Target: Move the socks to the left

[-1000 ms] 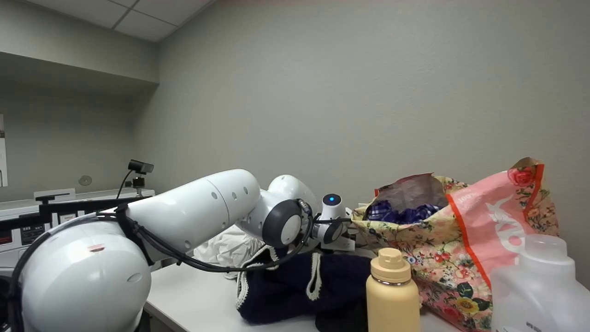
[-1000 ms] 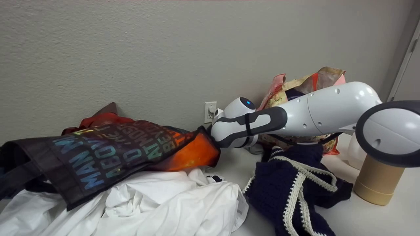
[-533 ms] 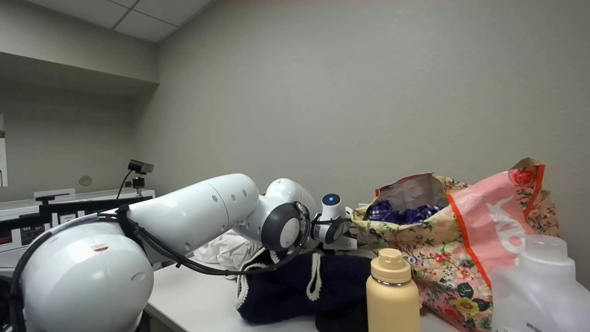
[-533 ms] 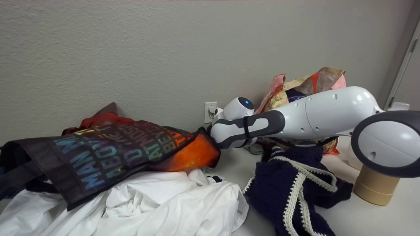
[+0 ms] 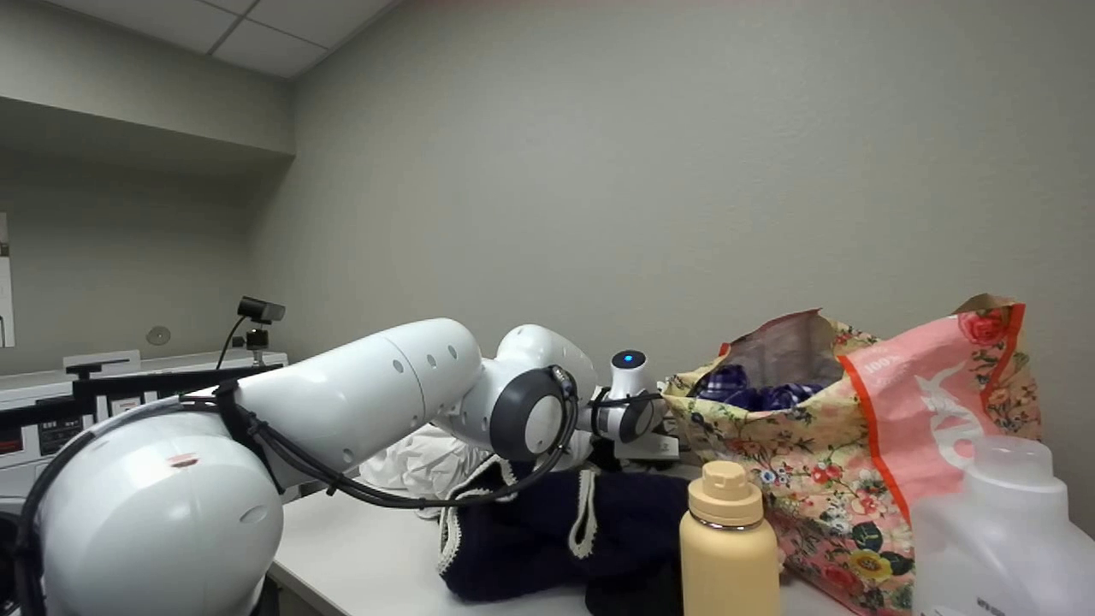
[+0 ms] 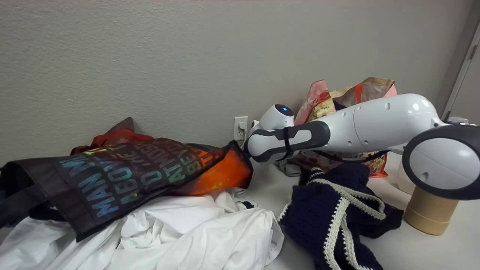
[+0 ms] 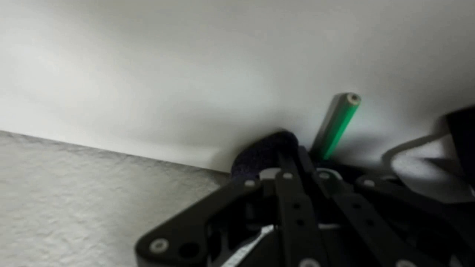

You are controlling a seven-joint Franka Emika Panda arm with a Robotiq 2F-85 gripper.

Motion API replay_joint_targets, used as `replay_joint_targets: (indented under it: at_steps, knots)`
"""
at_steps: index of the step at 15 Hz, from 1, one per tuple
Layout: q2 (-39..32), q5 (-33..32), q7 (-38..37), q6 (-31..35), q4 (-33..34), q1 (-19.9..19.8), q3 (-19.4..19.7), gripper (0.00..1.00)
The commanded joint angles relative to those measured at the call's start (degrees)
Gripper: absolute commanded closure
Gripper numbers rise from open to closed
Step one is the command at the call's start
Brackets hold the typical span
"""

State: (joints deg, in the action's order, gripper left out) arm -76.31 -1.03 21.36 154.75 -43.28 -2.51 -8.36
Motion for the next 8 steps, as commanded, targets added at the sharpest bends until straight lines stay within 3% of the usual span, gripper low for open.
replay_joint_targets:
  at_steps: [1, 8]
  knots:
    - [3.91, 0.04, 0.47, -5.74, -2.19, -1.72, 0.19, 0.96]
    - [8.82, 1.84, 7.17, -11.44, -2.35, -5.23, -3.96, 0.96]
